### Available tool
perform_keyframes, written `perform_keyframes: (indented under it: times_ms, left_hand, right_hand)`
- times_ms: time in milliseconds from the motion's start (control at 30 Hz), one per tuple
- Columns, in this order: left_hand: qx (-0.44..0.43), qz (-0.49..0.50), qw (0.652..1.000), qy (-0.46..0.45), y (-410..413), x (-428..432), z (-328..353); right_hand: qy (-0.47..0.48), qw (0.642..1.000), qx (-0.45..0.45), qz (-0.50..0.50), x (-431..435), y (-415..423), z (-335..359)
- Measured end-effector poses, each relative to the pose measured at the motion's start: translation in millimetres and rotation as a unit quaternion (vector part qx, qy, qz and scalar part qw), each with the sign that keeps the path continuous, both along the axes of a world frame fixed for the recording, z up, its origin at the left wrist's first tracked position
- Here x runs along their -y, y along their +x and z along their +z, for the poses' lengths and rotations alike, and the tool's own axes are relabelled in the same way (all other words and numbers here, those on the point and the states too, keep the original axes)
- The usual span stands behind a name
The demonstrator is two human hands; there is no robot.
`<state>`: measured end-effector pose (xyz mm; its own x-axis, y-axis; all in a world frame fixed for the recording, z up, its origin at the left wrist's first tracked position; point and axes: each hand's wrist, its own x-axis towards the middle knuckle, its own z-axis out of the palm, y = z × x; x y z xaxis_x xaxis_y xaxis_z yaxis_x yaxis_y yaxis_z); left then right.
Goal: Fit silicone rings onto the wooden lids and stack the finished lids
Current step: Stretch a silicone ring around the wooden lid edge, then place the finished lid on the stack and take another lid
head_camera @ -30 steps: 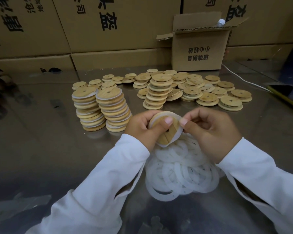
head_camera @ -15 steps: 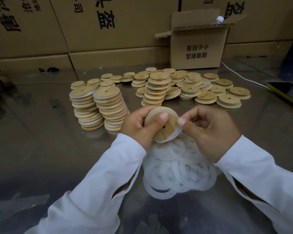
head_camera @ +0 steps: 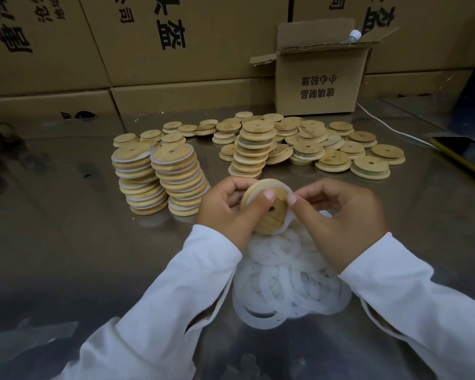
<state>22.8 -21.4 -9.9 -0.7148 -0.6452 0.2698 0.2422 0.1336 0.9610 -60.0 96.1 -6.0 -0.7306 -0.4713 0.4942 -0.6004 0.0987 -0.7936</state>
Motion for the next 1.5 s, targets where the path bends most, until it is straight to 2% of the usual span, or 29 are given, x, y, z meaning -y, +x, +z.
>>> perform_keyframes:
  times_ms: [67,167,433,567,733,833,1000,1133,1300,1367,1500]
  left_hand:
    - [0.013,-0.013,1.000,-0.002,-0.5,-1.9,-1.0]
    - [0.035,-0.016,0.998,-0.055,-0.6,-2.1,-1.9]
    - [0.029,-0.020,0.995,-0.091,-0.2,1.5,2.3]
    - [0.025,-0.033,0.998,-0.050,1.4,5.5,3.1]
    - [0.015,-0.068,0.997,0.043,0.5,6.0,0.7]
    - [0.018,-0.072,0.996,0.039,0.9,5.3,0.8]
    - [0.019,-0.035,0.999,0.004,-0.5,6.0,-0.4]
    - [0.016,-0.018,0.999,0.044,-1.3,9.2,-0.7]
    - [0.008,-0.005,0.996,0.092,-3.0,10.6,-1.5]
    - [-0.002,0.011,0.997,0.078,-2.3,11.5,-0.6]
    - [-0.059,0.053,0.997,-0.009,3.4,21.0,7.4]
  right_hand:
    - [0.005,1.000,-0.005,0.002,-0.2,-0.9,0.0]
    - [0.018,1.000,-0.016,0.017,0.2,0.4,-0.2]
    - [0.021,0.999,-0.048,0.004,-0.5,-5.6,3.6]
    - [0.027,0.998,-0.050,0.011,-0.6,-7.3,5.6]
    - [0.035,0.998,-0.038,0.032,-1.0,-6.6,7.4]
    - [0.026,0.998,-0.017,0.048,-2.3,-7.5,7.3]
    - [-0.002,0.994,0.075,0.075,-1.4,-9.5,4.2]
    - [-0.015,0.992,0.086,0.086,0.6,-6.2,0.5]
    - [0.019,0.994,0.053,0.091,-0.7,-1.8,0.2]
    - [0.026,0.995,0.045,0.090,-1.0,-1.6,0.3]
    - [0.037,0.994,0.051,0.084,-1.9,-4.2,-0.5]
